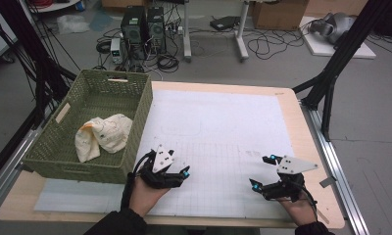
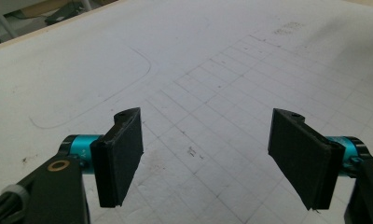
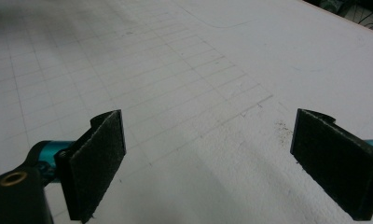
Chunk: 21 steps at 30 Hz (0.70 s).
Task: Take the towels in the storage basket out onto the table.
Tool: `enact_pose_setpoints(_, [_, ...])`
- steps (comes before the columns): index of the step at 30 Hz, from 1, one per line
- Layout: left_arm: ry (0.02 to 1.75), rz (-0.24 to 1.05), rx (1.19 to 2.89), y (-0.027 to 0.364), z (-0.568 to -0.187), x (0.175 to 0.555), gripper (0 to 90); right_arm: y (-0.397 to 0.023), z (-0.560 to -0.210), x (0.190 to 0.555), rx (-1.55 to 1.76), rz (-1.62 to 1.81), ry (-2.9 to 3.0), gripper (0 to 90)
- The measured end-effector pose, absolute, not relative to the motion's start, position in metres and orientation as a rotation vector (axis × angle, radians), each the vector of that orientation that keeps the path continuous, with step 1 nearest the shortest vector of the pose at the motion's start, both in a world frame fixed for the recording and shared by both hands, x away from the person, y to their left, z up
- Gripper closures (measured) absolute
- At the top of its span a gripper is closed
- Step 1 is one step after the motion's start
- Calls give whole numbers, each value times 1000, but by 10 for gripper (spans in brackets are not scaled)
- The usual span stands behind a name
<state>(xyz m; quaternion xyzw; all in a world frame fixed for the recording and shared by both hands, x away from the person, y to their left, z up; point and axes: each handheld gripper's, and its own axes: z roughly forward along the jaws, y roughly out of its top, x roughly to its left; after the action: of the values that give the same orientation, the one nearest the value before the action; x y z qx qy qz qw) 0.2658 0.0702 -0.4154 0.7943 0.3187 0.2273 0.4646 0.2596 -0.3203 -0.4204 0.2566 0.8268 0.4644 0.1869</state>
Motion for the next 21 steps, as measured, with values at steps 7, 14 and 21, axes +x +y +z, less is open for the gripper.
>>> enact_pose_setpoints(7, [794,557,1952,72,-415,266,267,-320,-419,258,729,1309,2323,92])
enact_pose_setpoints(14, [791,552,1946,71,-415,264,267,-317,-418,256,712,1292,2327,92])
enact_pose_setpoints(21, [794,534,1945,70,-413,265,270,-317,-418,255,713,1286,2328,92])
